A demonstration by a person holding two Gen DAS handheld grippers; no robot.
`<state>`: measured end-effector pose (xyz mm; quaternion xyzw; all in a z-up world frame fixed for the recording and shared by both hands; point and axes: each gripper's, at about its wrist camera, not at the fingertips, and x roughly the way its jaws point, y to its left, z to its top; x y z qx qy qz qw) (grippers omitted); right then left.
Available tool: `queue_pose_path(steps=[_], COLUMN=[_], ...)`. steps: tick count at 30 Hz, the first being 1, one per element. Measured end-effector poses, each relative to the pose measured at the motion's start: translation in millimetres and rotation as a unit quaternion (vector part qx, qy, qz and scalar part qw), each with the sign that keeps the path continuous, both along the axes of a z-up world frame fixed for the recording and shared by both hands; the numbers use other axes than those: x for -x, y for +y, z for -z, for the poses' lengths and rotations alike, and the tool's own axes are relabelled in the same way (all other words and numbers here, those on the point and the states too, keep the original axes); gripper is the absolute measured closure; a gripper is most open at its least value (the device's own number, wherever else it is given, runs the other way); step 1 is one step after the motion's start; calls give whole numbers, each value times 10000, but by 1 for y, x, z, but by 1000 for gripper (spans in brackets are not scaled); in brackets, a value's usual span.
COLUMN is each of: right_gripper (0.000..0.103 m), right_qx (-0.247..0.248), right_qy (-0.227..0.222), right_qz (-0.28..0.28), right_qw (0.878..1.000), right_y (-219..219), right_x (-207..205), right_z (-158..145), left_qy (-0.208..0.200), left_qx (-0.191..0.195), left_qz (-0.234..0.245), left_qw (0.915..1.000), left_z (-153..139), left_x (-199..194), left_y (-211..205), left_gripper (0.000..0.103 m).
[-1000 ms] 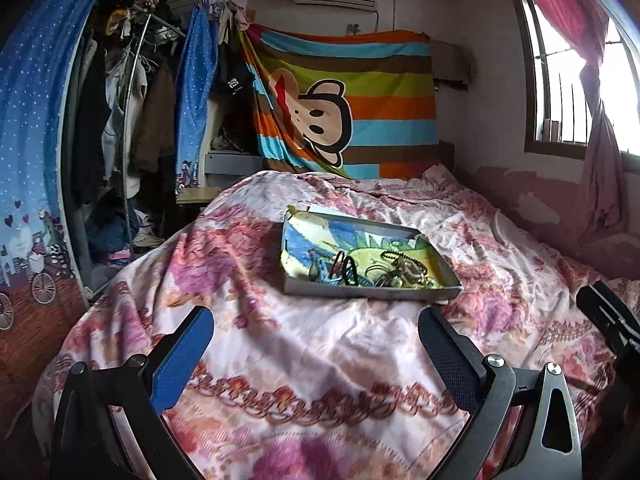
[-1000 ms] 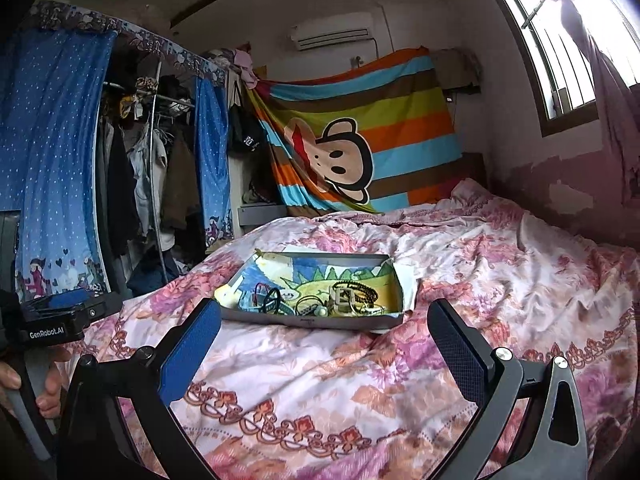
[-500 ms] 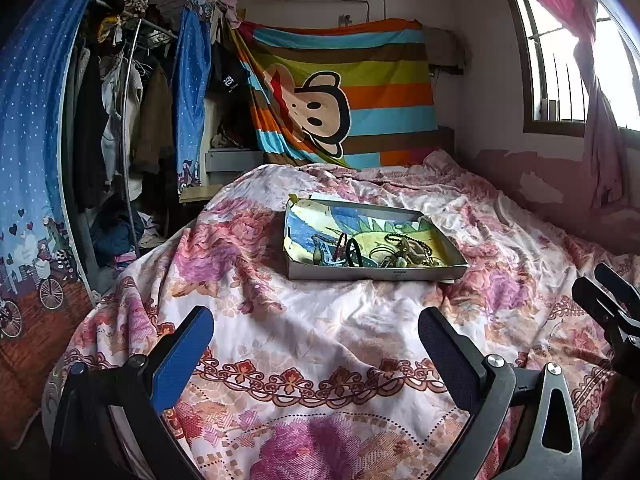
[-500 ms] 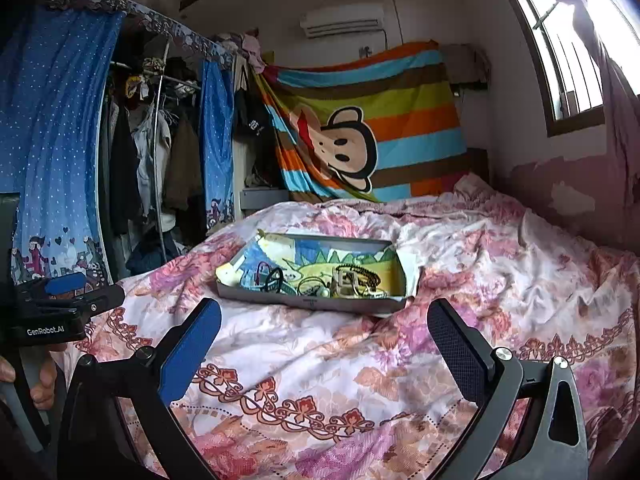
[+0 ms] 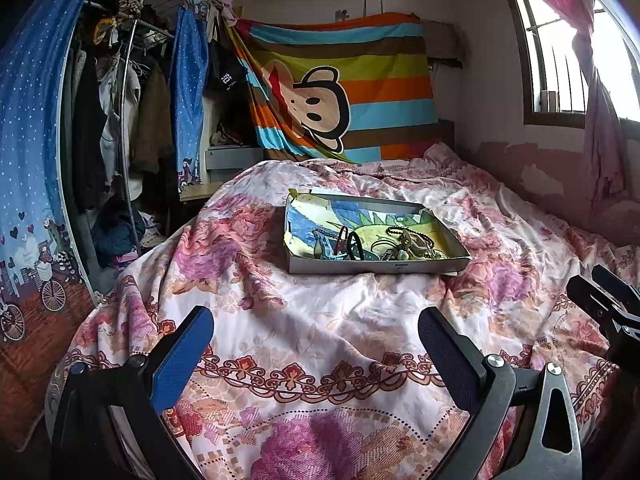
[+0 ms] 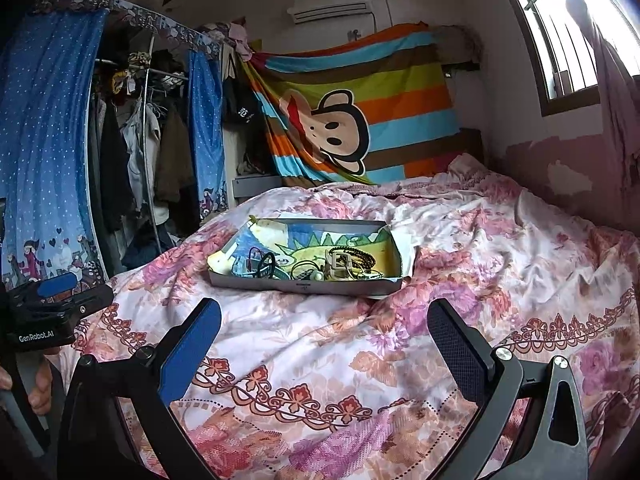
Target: Organize jewelry
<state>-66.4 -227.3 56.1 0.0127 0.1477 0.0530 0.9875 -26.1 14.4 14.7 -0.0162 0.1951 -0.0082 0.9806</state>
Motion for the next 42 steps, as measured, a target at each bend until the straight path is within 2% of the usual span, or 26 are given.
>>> queue_pose_path(steps=[42], right_gripper=[2], right_qx=[6], right_qy=[0], right_qz=[-24], right_qw=[10000], right_y=[2], right_x=[1], right_z=[3], left_qy=[9], left_qx=[-69], left_qz=[16], left_qw=[10000], left_z=[0], left_x=[1], left_y=[-2], left_gripper=[0])
